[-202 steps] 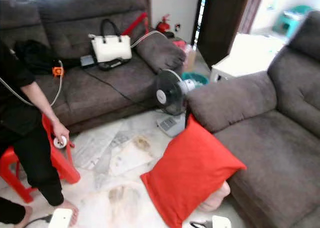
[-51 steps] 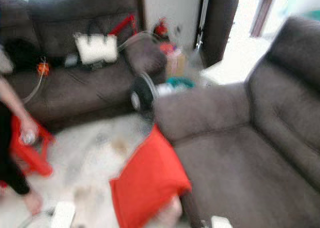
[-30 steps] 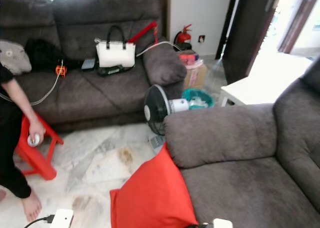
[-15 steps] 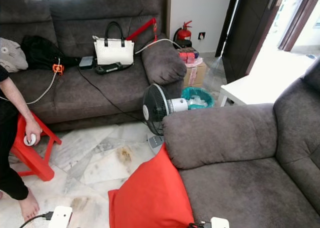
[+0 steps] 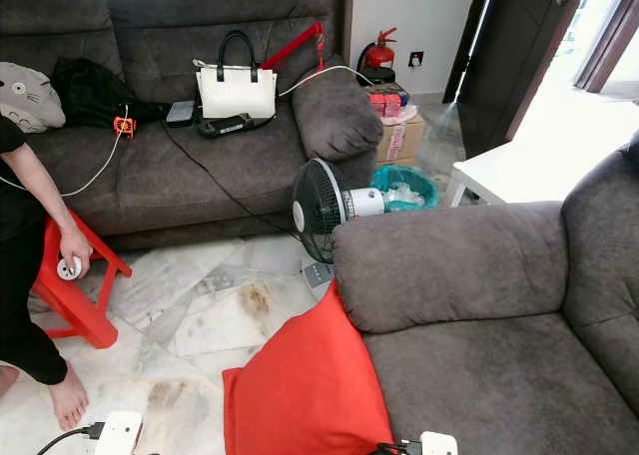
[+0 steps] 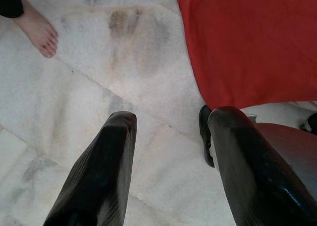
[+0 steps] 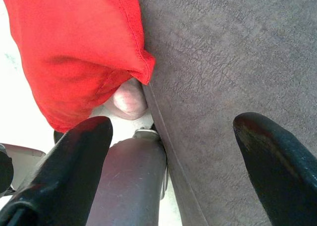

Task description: Move the pillow to the sofa from floor

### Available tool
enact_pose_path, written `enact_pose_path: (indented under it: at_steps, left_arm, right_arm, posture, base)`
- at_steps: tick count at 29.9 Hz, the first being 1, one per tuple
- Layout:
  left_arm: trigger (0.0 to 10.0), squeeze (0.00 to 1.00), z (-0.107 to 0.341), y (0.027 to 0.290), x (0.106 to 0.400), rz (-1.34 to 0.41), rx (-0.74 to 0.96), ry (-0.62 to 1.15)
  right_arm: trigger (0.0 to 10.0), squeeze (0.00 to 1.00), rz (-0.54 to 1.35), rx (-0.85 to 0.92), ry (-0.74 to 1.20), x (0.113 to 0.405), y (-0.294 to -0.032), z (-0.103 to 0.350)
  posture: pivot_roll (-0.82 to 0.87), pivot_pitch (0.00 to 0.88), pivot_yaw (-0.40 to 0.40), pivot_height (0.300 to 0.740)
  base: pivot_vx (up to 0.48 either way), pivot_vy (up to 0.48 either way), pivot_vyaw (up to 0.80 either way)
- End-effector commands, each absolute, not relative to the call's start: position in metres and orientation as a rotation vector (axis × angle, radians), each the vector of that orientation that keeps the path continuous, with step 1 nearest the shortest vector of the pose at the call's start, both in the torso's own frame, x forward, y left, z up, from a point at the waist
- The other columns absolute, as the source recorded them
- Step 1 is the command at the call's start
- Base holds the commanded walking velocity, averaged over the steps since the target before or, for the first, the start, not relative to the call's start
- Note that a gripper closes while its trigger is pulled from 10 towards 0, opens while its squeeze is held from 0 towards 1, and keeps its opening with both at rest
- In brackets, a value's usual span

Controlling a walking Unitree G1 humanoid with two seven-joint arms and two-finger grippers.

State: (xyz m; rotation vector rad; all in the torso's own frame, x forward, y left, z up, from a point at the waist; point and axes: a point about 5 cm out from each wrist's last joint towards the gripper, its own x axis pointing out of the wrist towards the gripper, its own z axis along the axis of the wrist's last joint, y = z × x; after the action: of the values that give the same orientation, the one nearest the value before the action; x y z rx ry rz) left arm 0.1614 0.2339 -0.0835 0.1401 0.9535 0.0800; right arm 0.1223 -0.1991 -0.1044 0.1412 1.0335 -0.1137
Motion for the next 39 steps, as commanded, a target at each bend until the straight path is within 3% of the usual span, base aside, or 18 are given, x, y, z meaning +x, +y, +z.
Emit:
enact_pose_path:
  at_steps: [1,12,39]
  left_arm:
    - [10.0,0.0,-0.0852,0.235,0.1571,0.09,0.131,0.967]
    - [10.0,0.0,-0.0851,0.2346,0.1576,0.09,0.128,0.966]
    - [10.0,0.0,-0.0812,0.235,0.1621,0.112,0.121,0.891]
  right_arm:
    - [10.0,0.0,-0.129,0.15,1.03,0.1214,-0.1996,-0.1045]
    - [10.0,0.0,-0.124,0.148,1.03,0.122,-0.1998,-0.1043]
    - [10.0,0.0,-0.141,0.152,0.968,0.1259,-0.2013,-0.1014]
  posture:
    - [0.08,0.0,0.001,0.74]
    - [0.08,0.0,-0.003,0.74]
    - [0.08,0.0,0.001,0.74]
  base:
    - [0.0,0.48,0.0]
    - [0.0,0.415,0.0]
    - [0.0,0.0,0.0]
